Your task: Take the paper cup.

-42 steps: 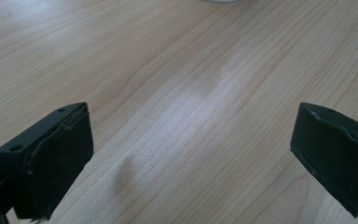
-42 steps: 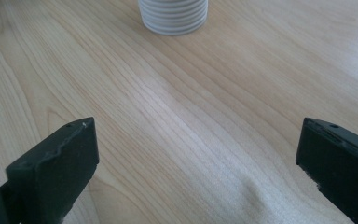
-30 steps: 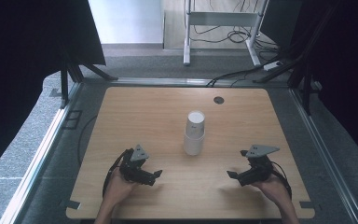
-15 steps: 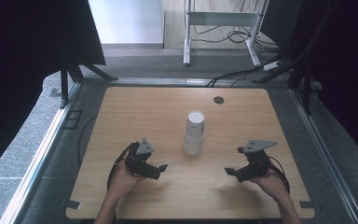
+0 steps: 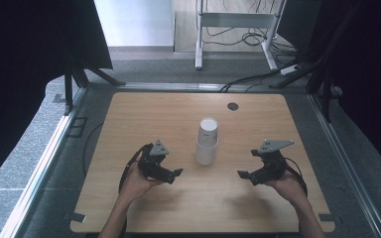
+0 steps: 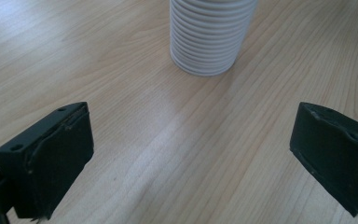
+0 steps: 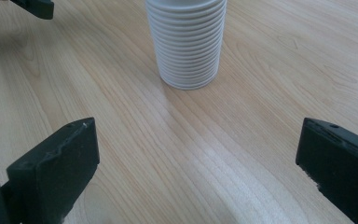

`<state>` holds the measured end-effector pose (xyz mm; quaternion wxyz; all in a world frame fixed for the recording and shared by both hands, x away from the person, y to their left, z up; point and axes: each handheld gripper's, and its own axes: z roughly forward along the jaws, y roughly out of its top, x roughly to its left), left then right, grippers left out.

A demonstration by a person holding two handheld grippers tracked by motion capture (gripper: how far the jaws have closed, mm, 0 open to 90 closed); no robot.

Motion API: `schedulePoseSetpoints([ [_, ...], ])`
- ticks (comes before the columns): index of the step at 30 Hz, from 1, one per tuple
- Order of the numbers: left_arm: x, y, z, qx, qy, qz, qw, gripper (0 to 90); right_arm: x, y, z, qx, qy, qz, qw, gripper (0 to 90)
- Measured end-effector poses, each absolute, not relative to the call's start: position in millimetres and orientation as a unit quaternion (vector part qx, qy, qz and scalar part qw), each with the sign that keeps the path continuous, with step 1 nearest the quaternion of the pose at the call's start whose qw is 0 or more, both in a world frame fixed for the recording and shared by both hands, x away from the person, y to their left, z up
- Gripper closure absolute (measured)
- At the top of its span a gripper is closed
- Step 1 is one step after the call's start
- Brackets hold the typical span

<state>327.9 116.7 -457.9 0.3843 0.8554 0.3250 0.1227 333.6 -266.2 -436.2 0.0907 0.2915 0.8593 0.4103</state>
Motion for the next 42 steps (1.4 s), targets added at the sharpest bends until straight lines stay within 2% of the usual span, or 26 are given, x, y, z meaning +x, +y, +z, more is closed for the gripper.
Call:
schedulePoseSetpoints([
  [10, 342, 108, -455, 0.852, 0.320, 0.107, 0.400, 0.0, 344, -256, -423, 0.284, 0.866, 0.399, 0.096, 0.3],
  [42, 370, 70, -446, 0.871, 0.276, 0.122, 0.389, 5.1, 378, -228, -398, 0.263, 0.881, 0.387, 0.072, 0.9],
])
